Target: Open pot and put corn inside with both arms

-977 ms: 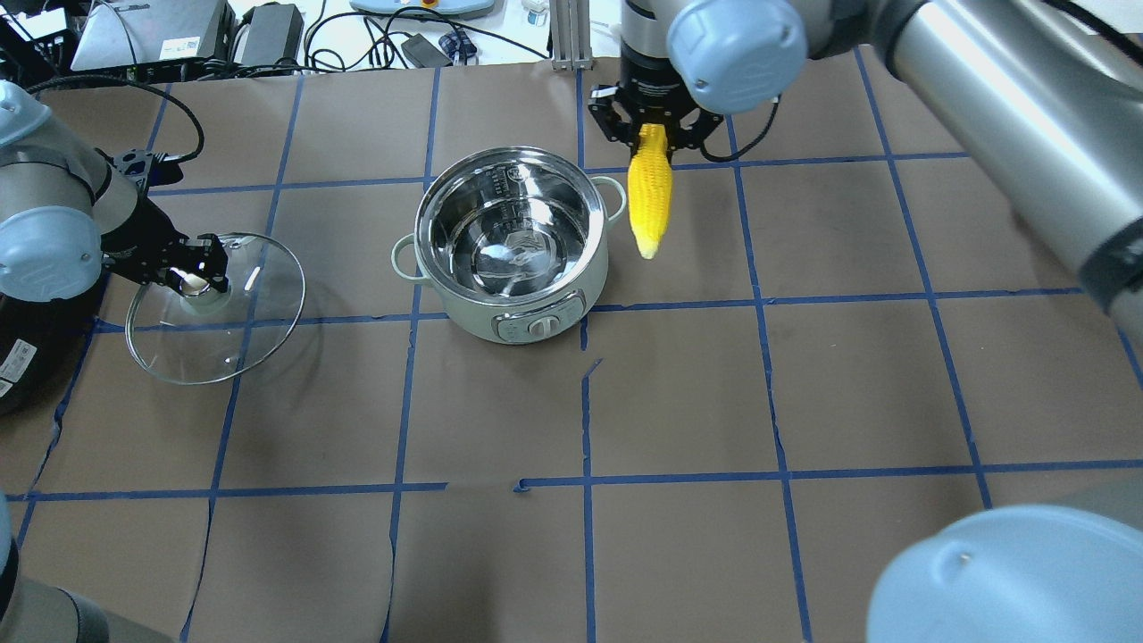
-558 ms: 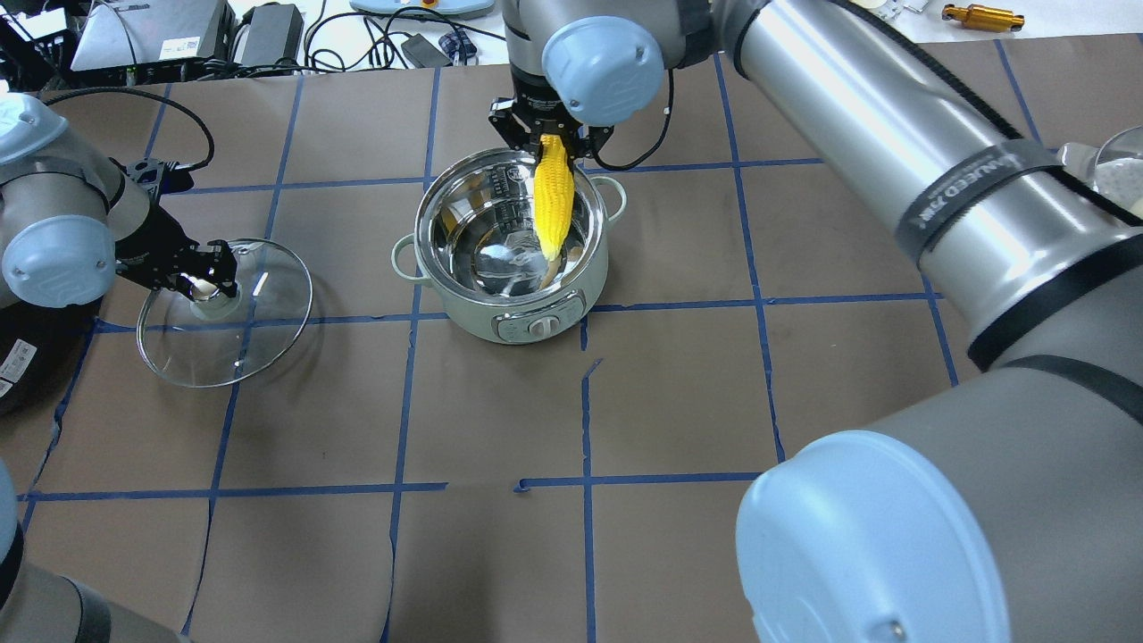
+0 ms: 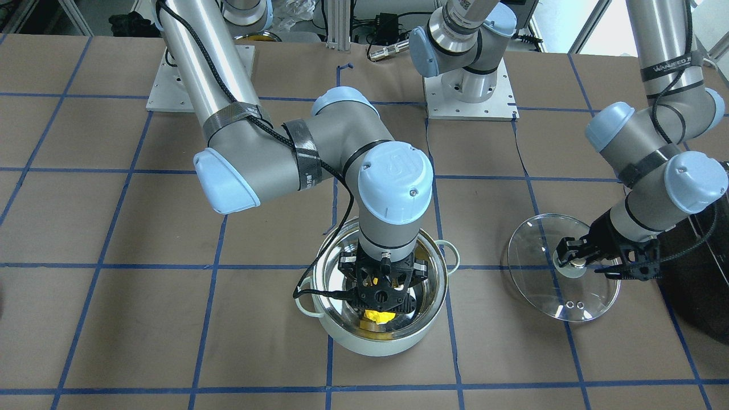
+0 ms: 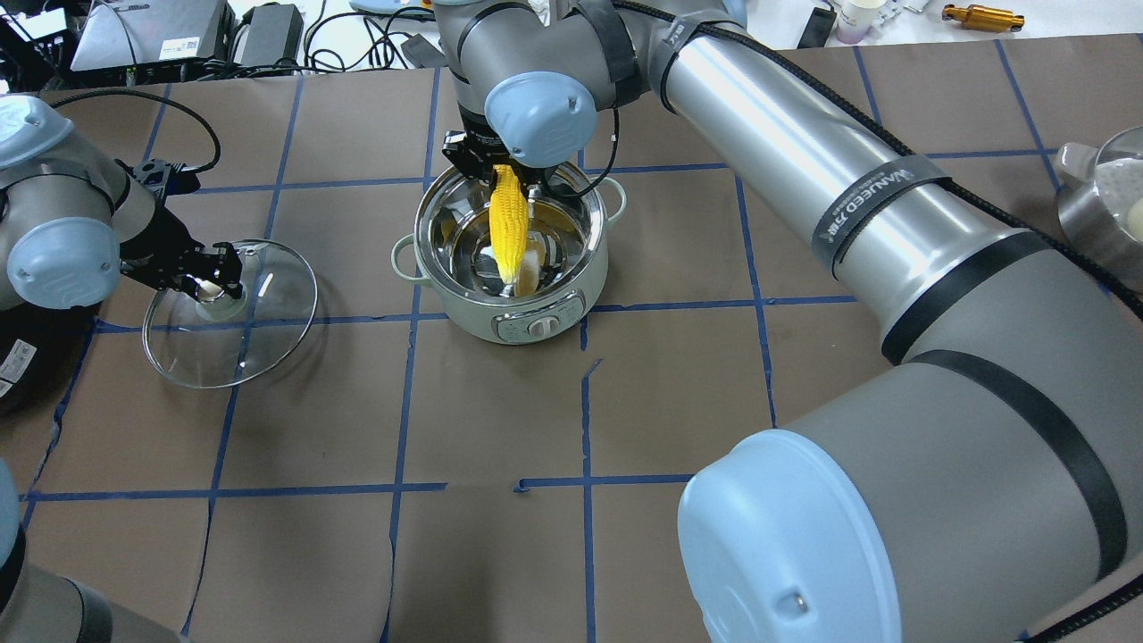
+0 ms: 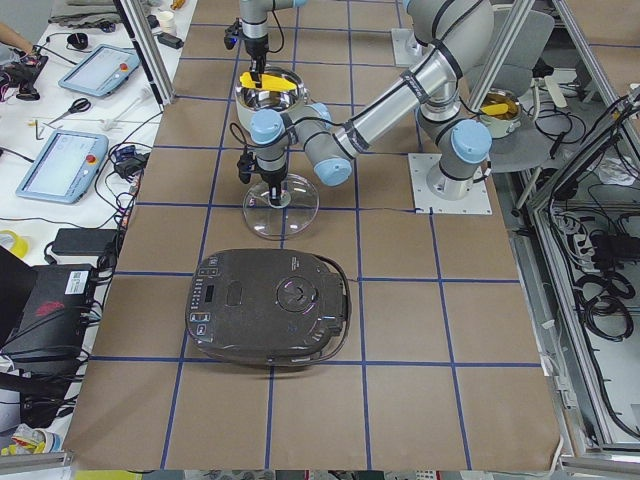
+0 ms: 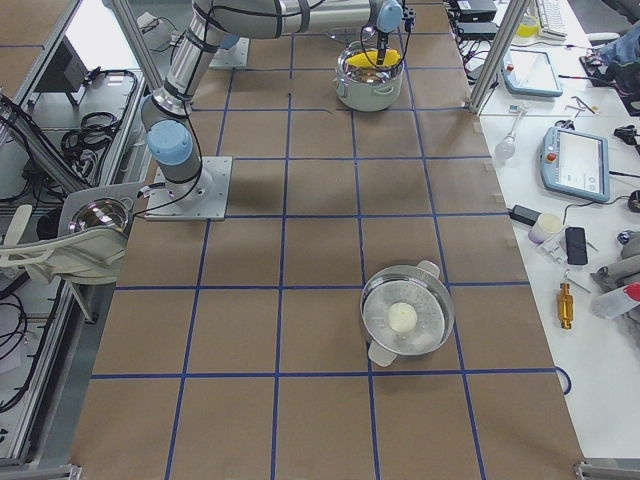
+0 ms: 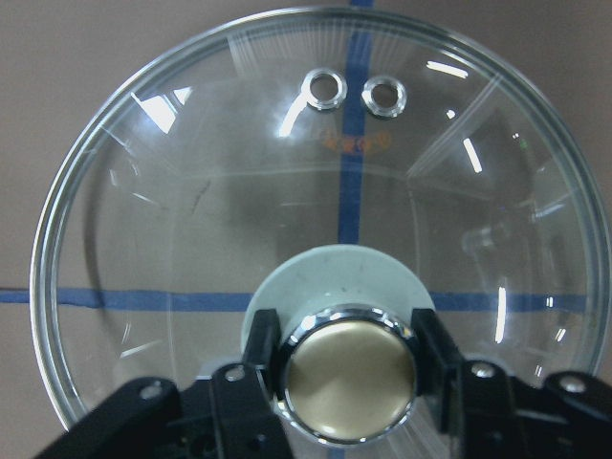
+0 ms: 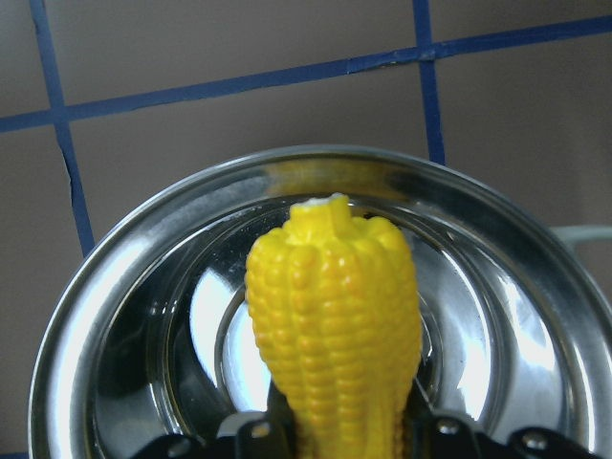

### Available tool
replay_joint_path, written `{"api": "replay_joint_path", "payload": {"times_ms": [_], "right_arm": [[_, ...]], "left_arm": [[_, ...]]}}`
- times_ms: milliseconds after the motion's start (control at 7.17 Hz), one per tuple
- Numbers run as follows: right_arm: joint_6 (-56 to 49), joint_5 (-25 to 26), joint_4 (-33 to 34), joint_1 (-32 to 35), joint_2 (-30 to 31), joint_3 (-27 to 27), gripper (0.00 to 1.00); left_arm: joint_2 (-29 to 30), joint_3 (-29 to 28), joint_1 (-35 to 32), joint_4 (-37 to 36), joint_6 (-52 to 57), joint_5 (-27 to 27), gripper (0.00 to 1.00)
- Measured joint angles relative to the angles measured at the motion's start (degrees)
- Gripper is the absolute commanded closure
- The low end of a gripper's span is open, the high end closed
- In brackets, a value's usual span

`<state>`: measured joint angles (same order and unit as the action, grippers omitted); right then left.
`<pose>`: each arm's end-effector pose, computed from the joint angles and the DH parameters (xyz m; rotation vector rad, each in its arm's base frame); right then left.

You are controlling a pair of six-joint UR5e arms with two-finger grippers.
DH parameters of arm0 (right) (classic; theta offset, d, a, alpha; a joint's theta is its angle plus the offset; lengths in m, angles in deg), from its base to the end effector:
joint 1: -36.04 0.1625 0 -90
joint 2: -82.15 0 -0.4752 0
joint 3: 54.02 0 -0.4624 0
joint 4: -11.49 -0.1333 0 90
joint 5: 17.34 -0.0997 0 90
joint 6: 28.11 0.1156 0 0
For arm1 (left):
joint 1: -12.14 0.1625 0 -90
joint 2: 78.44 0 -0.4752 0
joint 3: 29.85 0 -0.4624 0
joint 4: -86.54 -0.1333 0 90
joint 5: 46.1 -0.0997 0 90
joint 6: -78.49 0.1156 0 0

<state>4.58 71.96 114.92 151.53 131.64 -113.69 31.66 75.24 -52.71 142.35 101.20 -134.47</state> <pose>0.4960 -0.7272 0.3323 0.1943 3.0965 -0.0677 0.1479 -0.6364 0.2250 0.0666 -3.1078 -0.0069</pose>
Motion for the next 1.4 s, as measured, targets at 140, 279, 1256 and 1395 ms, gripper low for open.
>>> {"api": "replay_joint_path", "payload": {"times_ms": [140, 279, 1256, 1395], "right_arm": [[0.1, 0.0, 0.6, 0.2, -0.1, -0.2, 0.00], [0.2, 0.1, 1.5, 0.3, -0.1, -0.8, 0.00], [-4.8, 0.9, -2.6, -4.4, 9.1, -5.2, 0.00], [-9.9, 0.7, -3.6, -8.8, 13.6, -9.2, 0.00]], "left_arm": [[0.0, 0.1, 0.0, 0.0, 0.1, 0.2, 1.00], [0.0, 0.3, 0.0, 0.0, 0.1, 0.4, 0.97], [-0.2, 0.2, -0.1, 0.6, -0.4, -0.1, 0.00], [-1.6, -1.2, -1.5, 1.9, -2.4, -0.1, 0.00]]}}
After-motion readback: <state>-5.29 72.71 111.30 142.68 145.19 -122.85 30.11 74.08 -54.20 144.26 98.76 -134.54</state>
